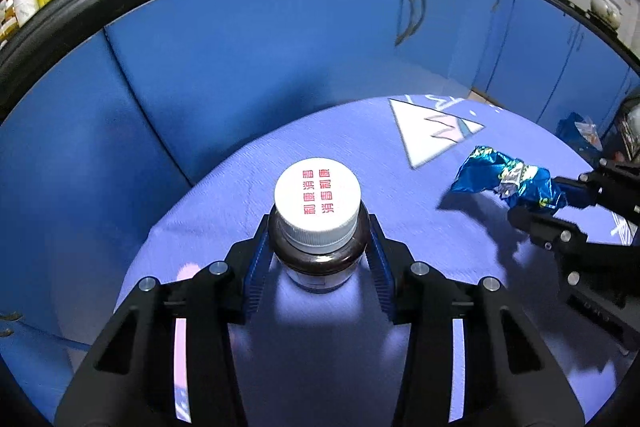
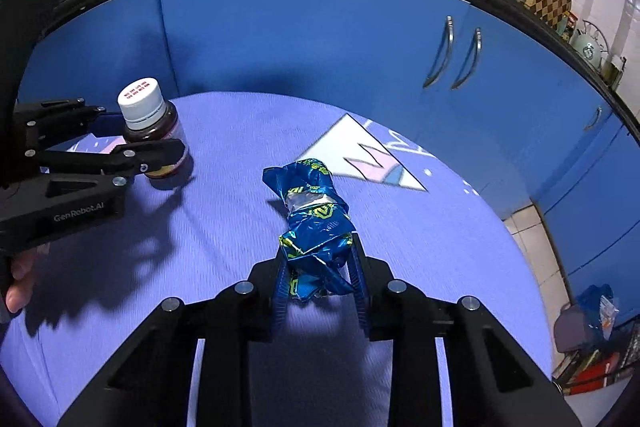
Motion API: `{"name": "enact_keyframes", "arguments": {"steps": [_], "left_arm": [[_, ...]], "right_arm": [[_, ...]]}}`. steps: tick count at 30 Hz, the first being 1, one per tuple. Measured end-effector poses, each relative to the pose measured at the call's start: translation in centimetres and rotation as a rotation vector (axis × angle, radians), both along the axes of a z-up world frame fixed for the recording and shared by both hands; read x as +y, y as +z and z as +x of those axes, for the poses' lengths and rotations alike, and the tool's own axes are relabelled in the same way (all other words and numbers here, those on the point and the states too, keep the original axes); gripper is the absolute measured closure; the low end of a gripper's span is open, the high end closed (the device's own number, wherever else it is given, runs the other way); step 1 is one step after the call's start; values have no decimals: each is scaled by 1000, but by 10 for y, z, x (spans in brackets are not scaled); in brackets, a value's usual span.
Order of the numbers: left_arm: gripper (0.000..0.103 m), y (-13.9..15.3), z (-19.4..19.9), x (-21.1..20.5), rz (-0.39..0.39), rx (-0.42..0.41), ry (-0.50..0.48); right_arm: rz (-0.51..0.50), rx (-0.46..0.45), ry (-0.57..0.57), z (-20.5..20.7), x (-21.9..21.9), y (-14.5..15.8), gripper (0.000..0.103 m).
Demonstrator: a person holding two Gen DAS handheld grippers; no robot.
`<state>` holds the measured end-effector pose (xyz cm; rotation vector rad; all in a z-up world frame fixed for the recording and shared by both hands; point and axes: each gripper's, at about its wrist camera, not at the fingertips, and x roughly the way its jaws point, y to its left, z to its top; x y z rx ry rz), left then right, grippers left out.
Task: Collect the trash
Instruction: 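Carry the brown bottle and blue wrapper with both grippers over the black bin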
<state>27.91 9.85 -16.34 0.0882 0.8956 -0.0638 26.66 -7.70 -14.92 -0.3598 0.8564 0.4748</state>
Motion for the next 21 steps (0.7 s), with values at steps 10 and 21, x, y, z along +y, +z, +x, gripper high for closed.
{"name": "enact_keyframes", "arguments": {"steps": [10, 21], "left_arm": [[57, 8, -45, -39, 24, 1, -62], [57, 33, -83, -83, 42, -37, -123]], "right_arm": [[-15, -12, -36, -39, -38, 13, 76], [-11, -65, -63, -80, -76, 38, 76]]}}
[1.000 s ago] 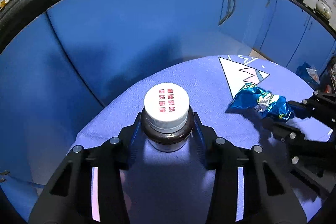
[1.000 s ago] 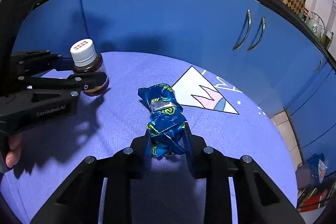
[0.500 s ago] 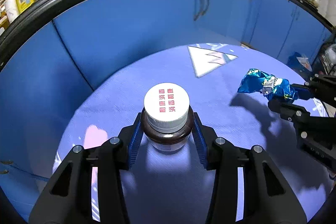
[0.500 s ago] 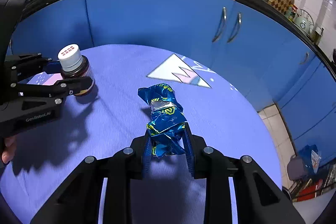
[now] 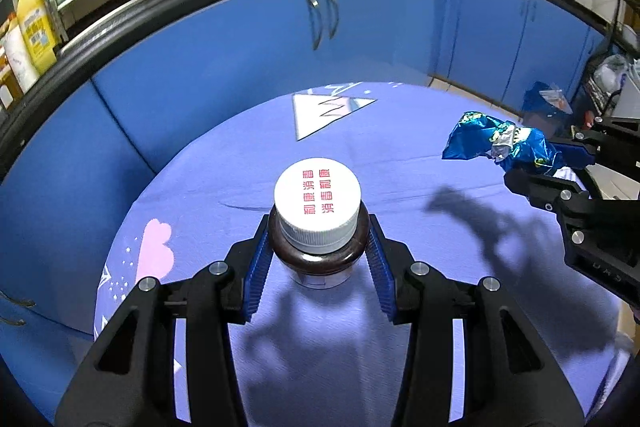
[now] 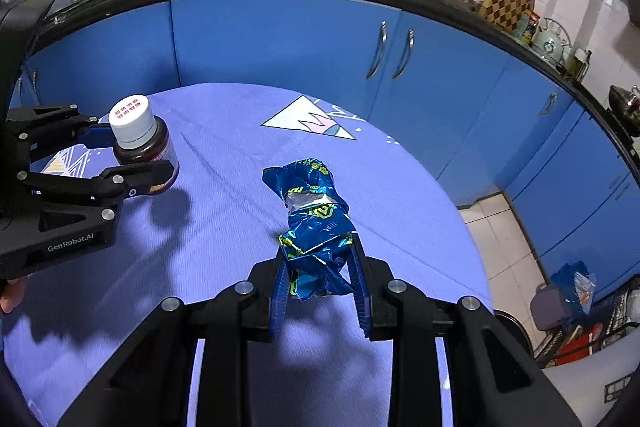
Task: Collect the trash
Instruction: 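Carry the brown bottle and blue wrapper with both grippers over the black bin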
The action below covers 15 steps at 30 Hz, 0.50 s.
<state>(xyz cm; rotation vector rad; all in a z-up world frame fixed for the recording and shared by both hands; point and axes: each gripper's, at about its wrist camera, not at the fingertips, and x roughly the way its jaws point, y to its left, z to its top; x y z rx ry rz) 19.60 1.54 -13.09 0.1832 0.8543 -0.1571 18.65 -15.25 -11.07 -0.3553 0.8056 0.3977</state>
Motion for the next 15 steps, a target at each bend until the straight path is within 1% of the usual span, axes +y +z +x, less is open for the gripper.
{"name": "enact_keyframes", "arguments": {"steps": [3, 15], "left_arm": [[57, 7, -7, -12, -8, -6, -16], [57, 29, -34, -80, 27, -48, -124]], "right_arm": [[-1, -14, -7, -10, -10, 7, 76], [1, -76, -70, -44, -69, 30, 76]]}}
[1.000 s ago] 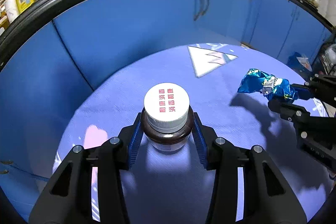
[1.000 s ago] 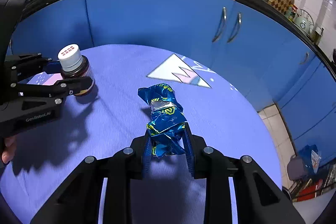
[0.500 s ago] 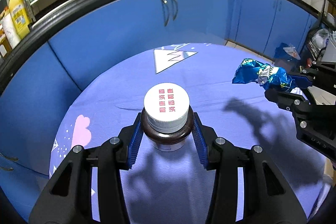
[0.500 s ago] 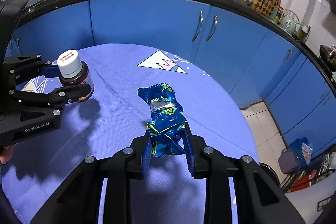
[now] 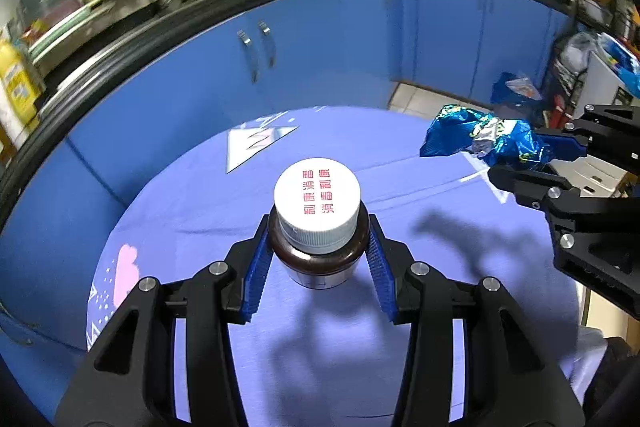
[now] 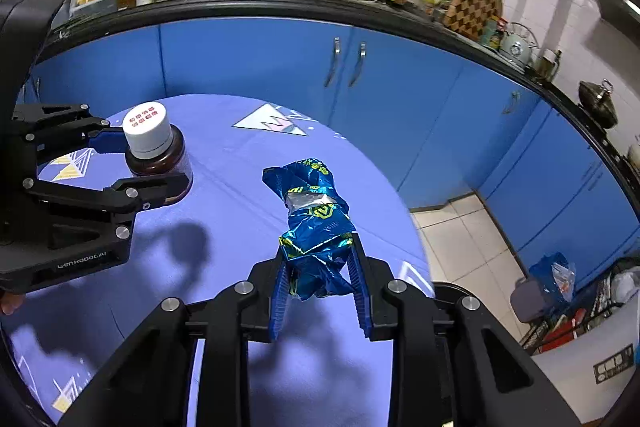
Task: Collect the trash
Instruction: 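Carry the brown bottle and blue wrapper with both grippers over the black bin, then open the left gripper over the bin to drop the brown bottle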
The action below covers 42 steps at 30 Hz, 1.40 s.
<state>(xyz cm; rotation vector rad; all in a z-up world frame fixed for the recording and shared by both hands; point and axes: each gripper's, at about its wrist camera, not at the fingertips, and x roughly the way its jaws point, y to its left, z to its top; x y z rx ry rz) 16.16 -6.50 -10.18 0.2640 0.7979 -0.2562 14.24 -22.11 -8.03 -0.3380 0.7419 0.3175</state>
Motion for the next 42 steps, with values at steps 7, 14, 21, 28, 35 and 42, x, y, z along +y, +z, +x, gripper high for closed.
{"name": "enact_keyframes", "arguments": {"steps": [7, 14, 21, 28, 35, 42], "left_arm": [[57, 15, -10, -48, 17, -31, -75], [57, 21, -16, -95, 40, -47, -143], [57, 26, -14, -134, 62, -58, -195], [57, 33, -13, -169, 79, -69, -240], [56, 43, -11, -195, 79, -95, -280], [61, 57, -7, -214, 72, -135, -309]], "right_arm": [[13, -36, -55, -15, -38, 14, 76], [20, -74, -106, -26, -77, 26, 76], [27, -103, -153, -31, -113, 34, 76], [47, -128, -195, -32, -143, 41, 76], [78, -149, -228, -33, -168, 46, 76], [98, -167, -258, -30, -189, 50, 76]]}}
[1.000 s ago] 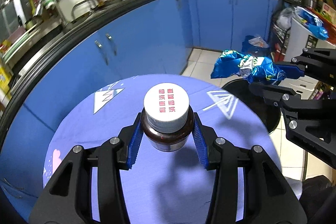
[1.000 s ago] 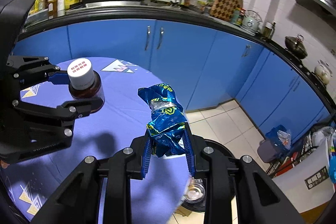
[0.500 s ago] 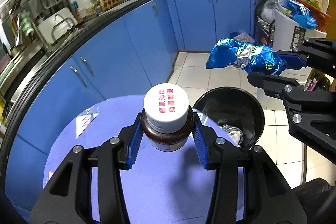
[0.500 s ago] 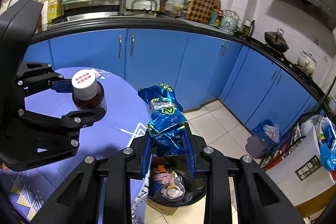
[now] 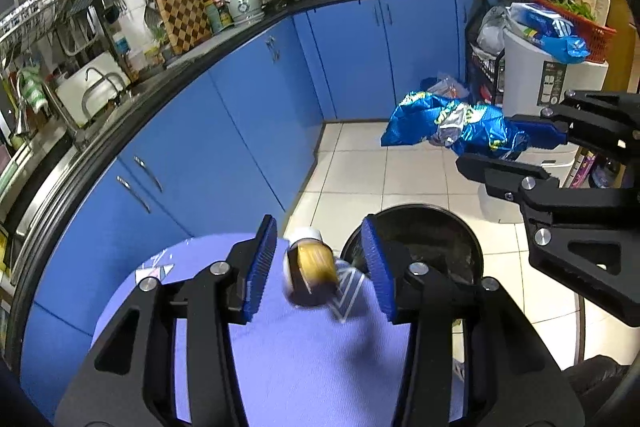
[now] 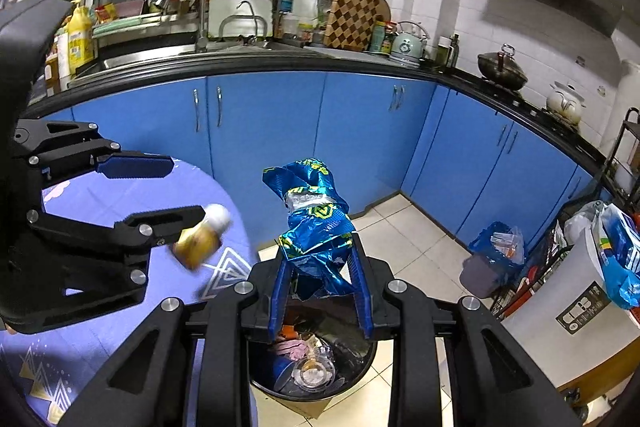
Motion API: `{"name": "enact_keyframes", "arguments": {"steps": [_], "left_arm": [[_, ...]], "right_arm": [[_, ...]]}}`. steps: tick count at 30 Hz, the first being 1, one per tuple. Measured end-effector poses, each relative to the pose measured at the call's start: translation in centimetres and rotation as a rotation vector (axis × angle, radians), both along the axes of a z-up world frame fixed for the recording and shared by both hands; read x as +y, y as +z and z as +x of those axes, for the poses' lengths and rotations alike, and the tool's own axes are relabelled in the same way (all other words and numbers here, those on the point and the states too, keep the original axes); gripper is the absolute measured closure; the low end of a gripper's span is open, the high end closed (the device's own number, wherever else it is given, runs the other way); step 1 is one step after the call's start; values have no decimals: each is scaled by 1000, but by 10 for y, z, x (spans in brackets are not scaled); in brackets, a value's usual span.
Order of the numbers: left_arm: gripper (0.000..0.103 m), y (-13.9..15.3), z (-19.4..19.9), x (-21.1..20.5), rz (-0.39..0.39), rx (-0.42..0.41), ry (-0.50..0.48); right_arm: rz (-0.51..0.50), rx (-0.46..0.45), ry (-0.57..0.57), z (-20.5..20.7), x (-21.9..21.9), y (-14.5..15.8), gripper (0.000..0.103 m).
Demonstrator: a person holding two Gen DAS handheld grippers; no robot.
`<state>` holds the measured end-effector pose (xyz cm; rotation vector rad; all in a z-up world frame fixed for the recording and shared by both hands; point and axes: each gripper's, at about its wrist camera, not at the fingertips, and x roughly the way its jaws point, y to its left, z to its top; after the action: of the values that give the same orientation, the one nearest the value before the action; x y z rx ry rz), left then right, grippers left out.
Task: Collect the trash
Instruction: 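Open the left gripper over the bin to drop the brown bottle, then open the right gripper over the bin to drop the blue foil wrapper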
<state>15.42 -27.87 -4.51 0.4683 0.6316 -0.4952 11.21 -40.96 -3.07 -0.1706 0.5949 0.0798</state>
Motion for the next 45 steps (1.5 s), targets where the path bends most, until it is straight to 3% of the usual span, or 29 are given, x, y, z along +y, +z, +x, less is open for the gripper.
{"name": "enact_keyframes", "arguments": {"steps": [13, 19, 45], "left_arm": [[62, -3, 13, -1, 6, 18, 17], [48, -5, 15, 0, 14, 11, 35], [43, -12, 21, -9, 22, 25, 17]], "right_arm": [[41, 42, -15, 12, -15, -21, 76], [62, 64, -13, 18, -15, -27, 75], [94, 106, -2, 35, -19, -44, 75]]}}
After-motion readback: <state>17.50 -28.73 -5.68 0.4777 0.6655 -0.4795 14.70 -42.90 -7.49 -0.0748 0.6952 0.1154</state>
